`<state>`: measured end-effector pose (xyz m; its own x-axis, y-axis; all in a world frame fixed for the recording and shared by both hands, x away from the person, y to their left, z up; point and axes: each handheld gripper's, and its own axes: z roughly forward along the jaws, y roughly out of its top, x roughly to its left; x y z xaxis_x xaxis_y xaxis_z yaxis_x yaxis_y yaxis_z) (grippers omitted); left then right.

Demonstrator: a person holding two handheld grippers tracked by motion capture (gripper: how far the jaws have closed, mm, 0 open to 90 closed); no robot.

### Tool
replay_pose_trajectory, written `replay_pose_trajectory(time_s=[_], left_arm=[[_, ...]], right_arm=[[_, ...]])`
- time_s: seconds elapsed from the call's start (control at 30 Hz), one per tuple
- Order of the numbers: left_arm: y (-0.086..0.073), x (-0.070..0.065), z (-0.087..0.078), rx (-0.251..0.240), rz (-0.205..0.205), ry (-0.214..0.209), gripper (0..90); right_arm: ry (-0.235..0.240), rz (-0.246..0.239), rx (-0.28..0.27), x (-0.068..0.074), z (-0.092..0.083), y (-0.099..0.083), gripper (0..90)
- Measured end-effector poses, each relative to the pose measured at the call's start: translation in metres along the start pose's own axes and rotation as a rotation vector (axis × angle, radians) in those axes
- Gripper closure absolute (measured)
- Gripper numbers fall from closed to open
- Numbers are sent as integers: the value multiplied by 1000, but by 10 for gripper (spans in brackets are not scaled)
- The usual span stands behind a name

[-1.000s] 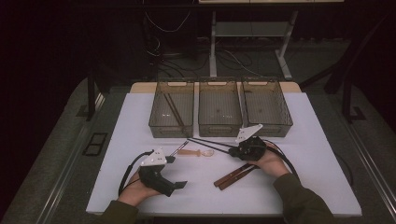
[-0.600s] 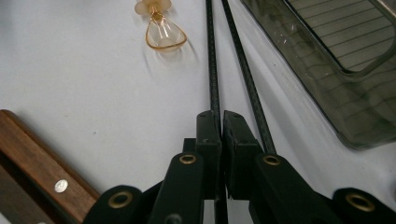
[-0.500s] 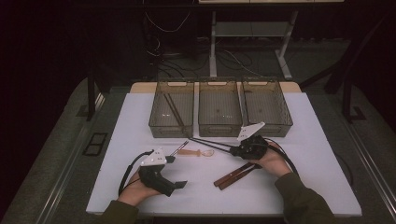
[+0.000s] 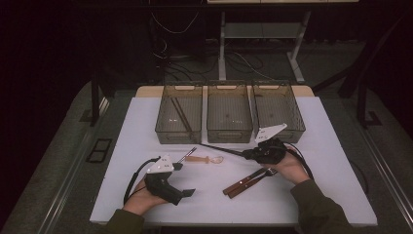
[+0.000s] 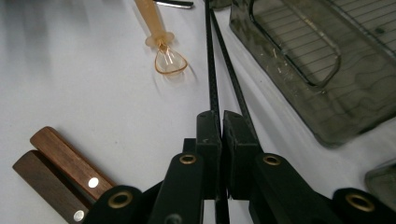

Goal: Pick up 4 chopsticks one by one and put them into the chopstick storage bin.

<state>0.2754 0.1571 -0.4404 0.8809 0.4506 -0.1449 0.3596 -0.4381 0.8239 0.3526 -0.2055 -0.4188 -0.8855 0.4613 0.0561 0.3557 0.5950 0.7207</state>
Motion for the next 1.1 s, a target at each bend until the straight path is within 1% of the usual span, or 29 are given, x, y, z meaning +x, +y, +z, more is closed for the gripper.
replay_pose_trajectory(time_s=[0.03, 0.4, 0.67, 0.87, 0.97, 1.07, 1.1], left_arm=[[0, 0, 0, -1, 0, 0, 0], [0, 0, 0, -1, -1, 0, 0], [0, 0, 0, -3, 0, -1, 0], [0, 0, 0, -1, 4, 1, 0], [0, 0, 0, -1, 1, 2, 0], [0, 1, 0, 0, 10, 3, 0], [0, 1, 0, 1, 5, 3, 0]], right_arm=[[3, 7, -5, 0, -2, 0, 859], [16, 13, -49, 0, -15, 2, 859], [33, 23, -102, 1, -27, 7, 859], [42, 26, -127, 3, -31, 12, 859], [38, 26, -134, 4, -32, 14, 859], [36, 32, -141, 4, -33, 17, 859], [33, 33, -145, 5, -34, 19, 859]])
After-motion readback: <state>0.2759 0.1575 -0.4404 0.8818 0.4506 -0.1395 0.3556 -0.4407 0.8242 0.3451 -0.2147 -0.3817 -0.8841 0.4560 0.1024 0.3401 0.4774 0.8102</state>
